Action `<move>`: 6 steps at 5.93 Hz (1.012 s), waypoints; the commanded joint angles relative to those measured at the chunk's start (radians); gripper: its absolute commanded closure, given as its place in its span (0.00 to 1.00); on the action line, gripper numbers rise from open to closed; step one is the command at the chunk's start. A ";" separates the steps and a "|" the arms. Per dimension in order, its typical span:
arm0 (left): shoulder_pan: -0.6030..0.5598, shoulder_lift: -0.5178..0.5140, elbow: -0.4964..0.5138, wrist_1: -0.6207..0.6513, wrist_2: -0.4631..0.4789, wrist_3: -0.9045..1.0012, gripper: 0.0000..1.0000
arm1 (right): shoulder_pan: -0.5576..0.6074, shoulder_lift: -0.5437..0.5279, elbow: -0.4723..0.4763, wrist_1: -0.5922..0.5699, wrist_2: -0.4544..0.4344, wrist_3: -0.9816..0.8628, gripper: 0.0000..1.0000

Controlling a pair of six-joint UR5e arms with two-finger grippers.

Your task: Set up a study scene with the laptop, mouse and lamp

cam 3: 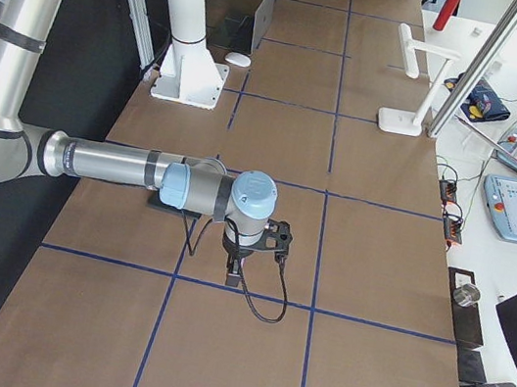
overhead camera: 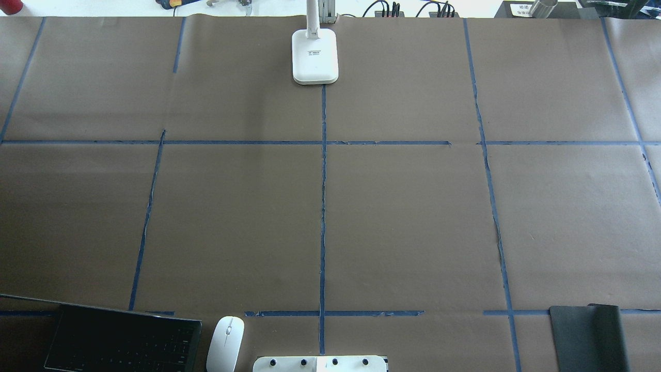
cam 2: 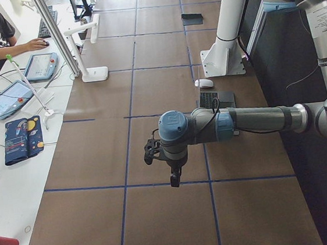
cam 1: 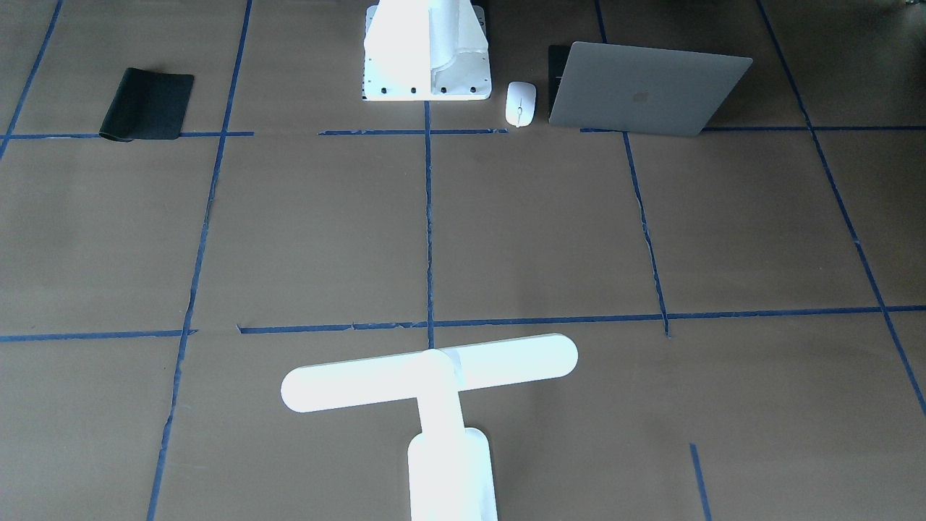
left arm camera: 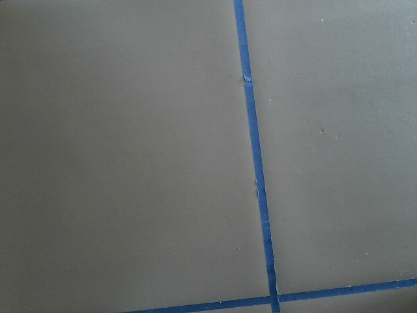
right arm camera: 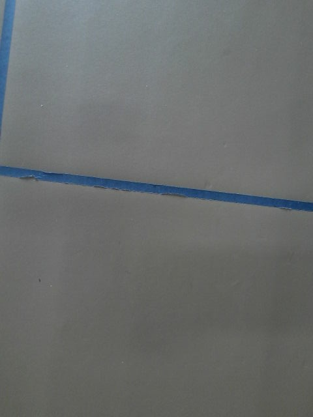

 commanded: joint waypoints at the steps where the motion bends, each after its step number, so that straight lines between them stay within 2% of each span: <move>1: 0.000 -0.076 -0.030 -0.014 -0.029 -0.007 0.00 | 0.000 0.001 0.001 0.000 0.002 0.000 0.00; 3: 0.012 -0.058 -0.144 -0.049 -0.090 0.001 0.00 | 0.000 0.001 -0.001 0.000 0.002 0.000 0.00; 4: 0.067 -0.041 -0.195 -0.066 -0.197 -0.010 0.00 | 0.000 0.001 -0.001 0.000 0.002 0.000 0.00; 5: 0.148 -0.041 -0.270 -0.068 -0.236 -0.010 0.00 | 0.000 0.001 -0.002 0.000 0.002 0.000 0.00; 6: 0.176 -0.046 -0.302 -0.071 -0.339 -0.002 0.00 | 0.000 0.001 -0.006 0.000 0.000 0.000 0.00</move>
